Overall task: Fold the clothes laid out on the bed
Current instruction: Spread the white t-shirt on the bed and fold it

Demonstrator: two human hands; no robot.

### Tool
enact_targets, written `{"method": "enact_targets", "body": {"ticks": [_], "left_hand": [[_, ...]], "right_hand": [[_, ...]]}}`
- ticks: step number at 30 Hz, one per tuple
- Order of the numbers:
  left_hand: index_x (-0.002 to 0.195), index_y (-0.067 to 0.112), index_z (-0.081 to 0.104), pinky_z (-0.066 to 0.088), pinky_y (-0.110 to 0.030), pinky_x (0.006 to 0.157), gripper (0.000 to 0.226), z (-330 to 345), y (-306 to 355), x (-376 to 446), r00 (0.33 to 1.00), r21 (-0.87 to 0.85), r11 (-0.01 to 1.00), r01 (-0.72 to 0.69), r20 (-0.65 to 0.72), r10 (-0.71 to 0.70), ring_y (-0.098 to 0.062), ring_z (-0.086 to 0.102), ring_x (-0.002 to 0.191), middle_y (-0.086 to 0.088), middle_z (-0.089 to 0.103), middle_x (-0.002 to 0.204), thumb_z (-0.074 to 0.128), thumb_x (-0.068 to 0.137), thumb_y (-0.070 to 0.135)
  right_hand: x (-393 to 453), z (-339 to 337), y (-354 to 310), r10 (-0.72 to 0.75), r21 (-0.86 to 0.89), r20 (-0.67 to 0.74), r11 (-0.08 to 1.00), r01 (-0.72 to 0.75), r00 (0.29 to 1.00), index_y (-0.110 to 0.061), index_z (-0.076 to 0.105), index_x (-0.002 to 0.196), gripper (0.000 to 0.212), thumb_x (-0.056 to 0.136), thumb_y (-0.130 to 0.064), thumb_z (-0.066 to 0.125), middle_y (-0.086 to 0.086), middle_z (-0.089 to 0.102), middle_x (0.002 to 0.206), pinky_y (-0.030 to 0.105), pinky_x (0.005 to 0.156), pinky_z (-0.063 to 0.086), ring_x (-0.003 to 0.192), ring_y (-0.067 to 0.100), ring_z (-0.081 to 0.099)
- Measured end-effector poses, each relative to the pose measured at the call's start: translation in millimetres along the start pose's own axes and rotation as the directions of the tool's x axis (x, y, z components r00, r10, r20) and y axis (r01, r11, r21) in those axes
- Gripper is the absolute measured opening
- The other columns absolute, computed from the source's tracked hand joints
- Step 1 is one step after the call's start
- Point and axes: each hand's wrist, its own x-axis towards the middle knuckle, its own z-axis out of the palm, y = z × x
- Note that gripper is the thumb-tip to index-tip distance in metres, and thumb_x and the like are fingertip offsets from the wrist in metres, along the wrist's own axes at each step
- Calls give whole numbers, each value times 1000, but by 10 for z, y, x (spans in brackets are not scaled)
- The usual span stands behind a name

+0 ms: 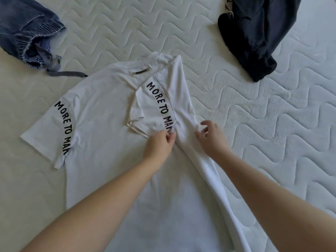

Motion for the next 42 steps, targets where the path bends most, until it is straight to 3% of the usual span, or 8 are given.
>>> {"method": "enact_targets", "body": {"ticks": [3,7,14,17,23,28,35,42], "left_hand": [[80,12,62,61,-41,64,38,228,99,-292,931,-316,887,337,251,-265,-20,70,59,-6,71,71,57,93,47],[84,11,62,55,-24,54,23,430,253,-483,848,-587,624,516,455,-273,-12,70,65,-9,71,86,65,93,33],[119,1,58,55,-36,89,27,636,461,-880,748,-599,473,646,621,-235,-26,65,101,-16,65,117,62,94,11],[124,4,51,57,-32,71,35,646,478,-1017,723,-615,397,681,649,-235,-27,64,103,-16,62,121,63,94,15],[125,7,51,53,-38,93,37,745,297,-1408,705,-553,535,639,699,-119,-24,63,101,-13,64,121,66,91,12],[104,10,56,56,-27,71,12,768,153,-1640,693,-529,562,637,712,-115,-21,65,92,-13,64,113,62,95,13],[95,15,63,56,-33,83,10,894,-77,-1897,846,-593,642,486,504,-175,-20,69,93,-6,72,100,64,94,25],[100,14,55,52,-27,80,11,928,-32,-2214,833,-522,704,481,523,-181,-14,64,93,-4,67,102,59,96,23]], "right_hand": [[-722,56,299,-82,-102,-46,992,77,996,-18,51,132,44,92,-36,61,5,53,120,28,89,38,110,22,52],[-1402,155,574,-67,-272,-22,961,59,997,-15,52,132,49,88,-30,67,9,57,117,36,91,39,109,30,53],[-1957,130,864,120,-431,-100,890,-152,988,-22,47,133,42,91,-23,52,3,51,123,35,88,37,113,25,50],[-2104,94,975,193,-386,-97,897,-216,976,-23,46,132,44,89,-23,54,5,50,123,37,87,40,110,27,50],[-2509,262,1093,258,-387,-114,878,-282,959,-26,27,148,70,84,-19,54,5,45,131,36,92,40,112,27,49],[-2725,367,1103,227,-301,-24,927,-224,974,-32,15,153,86,84,-42,66,3,36,142,38,100,34,125,26,42],[-2730,423,1231,316,234,-64,927,-293,947,-17,42,143,48,103,-42,37,5,50,138,40,108,36,129,21,44],[-2660,312,1451,464,208,55,861,-464,884,-18,59,99,24,94,-42,57,-5,61,88,27,59,40,76,12,56]]}}
